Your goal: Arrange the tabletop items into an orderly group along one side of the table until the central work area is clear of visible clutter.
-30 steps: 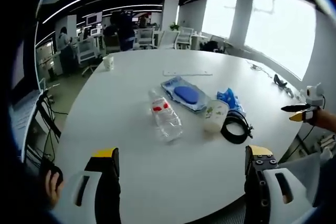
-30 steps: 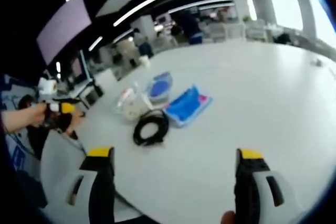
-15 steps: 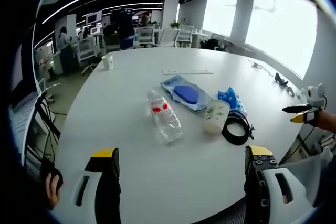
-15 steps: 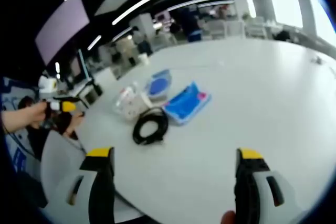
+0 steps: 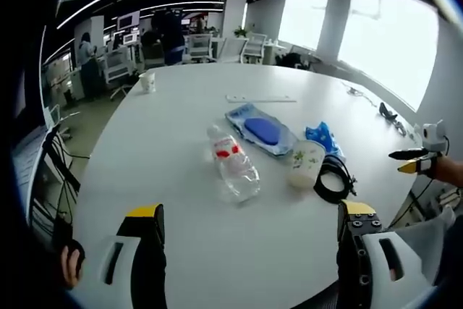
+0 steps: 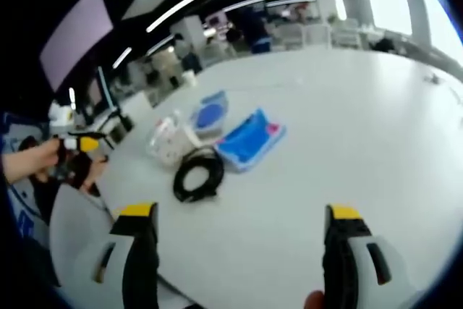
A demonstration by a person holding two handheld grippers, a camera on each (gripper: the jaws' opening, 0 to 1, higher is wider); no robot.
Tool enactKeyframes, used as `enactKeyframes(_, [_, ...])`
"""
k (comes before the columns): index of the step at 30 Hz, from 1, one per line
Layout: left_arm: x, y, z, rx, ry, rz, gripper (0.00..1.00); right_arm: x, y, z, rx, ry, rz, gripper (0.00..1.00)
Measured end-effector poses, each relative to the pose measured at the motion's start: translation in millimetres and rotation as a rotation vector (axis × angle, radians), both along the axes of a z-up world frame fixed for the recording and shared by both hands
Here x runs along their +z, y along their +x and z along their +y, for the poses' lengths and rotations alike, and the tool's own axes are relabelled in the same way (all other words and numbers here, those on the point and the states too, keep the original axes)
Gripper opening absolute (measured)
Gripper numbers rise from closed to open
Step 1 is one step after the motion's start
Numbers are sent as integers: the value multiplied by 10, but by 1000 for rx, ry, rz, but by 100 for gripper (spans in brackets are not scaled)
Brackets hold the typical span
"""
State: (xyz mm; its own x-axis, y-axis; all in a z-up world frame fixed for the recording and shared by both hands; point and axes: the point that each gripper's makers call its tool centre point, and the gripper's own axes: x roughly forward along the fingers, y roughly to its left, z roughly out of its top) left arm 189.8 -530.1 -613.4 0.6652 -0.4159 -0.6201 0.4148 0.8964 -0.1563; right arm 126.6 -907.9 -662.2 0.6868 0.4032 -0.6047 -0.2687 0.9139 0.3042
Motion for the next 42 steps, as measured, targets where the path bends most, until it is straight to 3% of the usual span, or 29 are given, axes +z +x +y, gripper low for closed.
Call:
enactKeyframes(8, [-95, 148, 7, -3, -8, 15, 100, -13, 105, 107, 9, 0, 9, 92])
enactKeyframes(28, [-250, 371, -179, -31, -26, 54, 98, -101, 224, 121, 11, -4, 33, 92])
enactKeyframes(42, [-265, 515, -231, -39, -39, 54, 97, -11, 467, 285, 18, 12, 2, 92])
